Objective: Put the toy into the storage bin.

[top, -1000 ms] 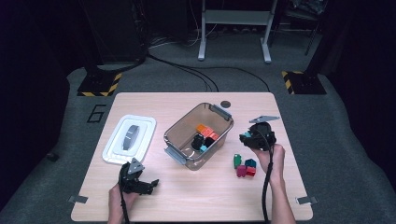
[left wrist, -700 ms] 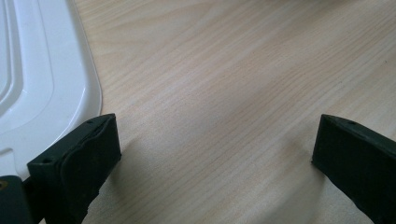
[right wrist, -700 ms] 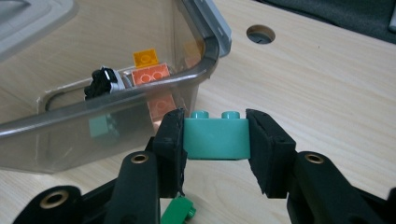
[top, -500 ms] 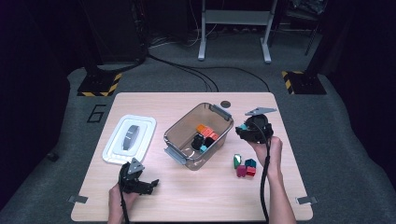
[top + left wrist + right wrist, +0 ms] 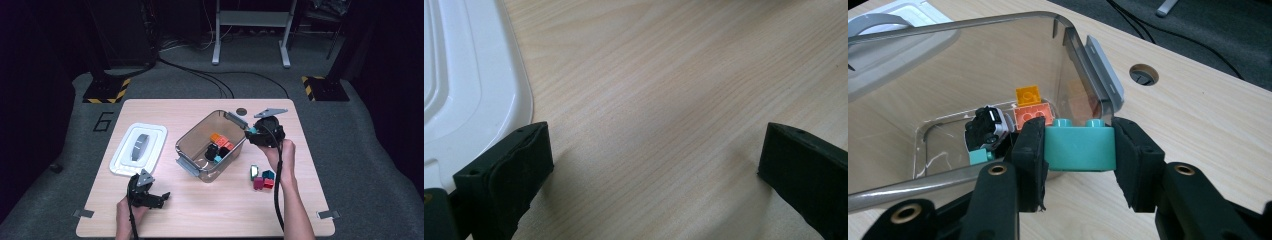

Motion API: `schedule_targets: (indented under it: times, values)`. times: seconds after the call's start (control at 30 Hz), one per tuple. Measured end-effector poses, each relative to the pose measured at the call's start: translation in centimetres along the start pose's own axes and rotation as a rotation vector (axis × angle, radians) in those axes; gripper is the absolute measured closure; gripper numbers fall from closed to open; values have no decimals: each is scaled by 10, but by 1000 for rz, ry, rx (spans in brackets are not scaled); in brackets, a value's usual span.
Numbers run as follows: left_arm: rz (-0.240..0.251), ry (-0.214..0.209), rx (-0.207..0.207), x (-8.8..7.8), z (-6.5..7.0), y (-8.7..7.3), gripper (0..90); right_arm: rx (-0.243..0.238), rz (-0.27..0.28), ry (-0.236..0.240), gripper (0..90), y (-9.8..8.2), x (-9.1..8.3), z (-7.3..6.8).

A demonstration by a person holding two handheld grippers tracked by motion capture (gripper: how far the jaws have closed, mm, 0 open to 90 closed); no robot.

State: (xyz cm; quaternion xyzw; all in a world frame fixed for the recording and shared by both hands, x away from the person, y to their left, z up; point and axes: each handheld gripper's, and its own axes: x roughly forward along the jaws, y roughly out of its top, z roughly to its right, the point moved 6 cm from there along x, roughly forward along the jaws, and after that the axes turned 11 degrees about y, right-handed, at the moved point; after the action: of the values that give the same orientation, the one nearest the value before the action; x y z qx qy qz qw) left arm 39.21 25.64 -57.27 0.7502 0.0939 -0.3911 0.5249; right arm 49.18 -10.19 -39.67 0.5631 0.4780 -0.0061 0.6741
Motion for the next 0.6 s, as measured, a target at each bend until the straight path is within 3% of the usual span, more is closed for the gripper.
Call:
schedule_targets:
  times: [0.23,0.6]
  values:
    - [-1,-2,1,0,0,0,9,-35,-11,25,584,7,7,-7]
    - [0,-2,2,0,0,0,9,-88,-74,82,583,8,29,-25]
